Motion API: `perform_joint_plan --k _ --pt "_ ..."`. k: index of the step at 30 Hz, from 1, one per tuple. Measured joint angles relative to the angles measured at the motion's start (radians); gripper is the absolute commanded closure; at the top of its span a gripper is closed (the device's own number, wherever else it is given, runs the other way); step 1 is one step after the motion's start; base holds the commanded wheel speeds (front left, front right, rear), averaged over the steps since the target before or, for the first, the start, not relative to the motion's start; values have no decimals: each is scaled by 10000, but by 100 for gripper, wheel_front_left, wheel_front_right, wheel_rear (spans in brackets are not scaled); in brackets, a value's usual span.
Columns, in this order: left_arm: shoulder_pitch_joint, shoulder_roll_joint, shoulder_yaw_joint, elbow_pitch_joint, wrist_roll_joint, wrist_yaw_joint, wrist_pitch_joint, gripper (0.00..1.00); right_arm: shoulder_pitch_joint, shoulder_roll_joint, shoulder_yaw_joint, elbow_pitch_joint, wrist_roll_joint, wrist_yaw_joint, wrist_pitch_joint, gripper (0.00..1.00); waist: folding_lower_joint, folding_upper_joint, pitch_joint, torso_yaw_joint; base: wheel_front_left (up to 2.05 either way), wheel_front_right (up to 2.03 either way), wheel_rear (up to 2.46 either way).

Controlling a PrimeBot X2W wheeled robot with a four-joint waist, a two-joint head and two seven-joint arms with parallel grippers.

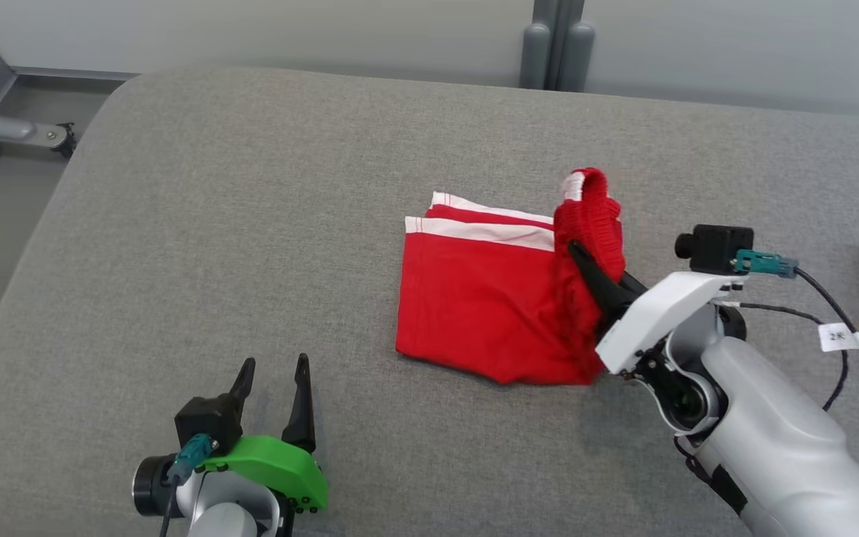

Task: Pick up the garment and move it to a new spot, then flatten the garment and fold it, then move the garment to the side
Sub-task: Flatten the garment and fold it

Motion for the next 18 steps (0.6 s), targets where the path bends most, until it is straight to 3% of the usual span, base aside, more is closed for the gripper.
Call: perform_joint_plan --k 12,13,14,15,18 --pt "-29 6 -690 -295 -209 140 0 0 -1208 635 1383 2057 -407 0 -178 100 1 0 61 1420 0 0 0" --pt "-28 8 -721 -341 -211 146 0 0 -1303 692 1488 2266 -499 0 -309 89 0 0 70 1564 0 0 0" --pt "-27 6 -738 -387 -213 159 0 0 -1399 771 1521 2502 -510 0 -445 52 0 1 81 1708 0 0 0" --pt "-26 4 -754 -431 -215 171 0 0 -1500 830 1570 2742 -560 0 -616 0 0 0 94 1841 0 0 0" --pt "-21 8 -732 -504 -209 194 0 0 -1742 1049 1655 3394 -646 0 -1060 0 0 0 143 2174 0 0 0"
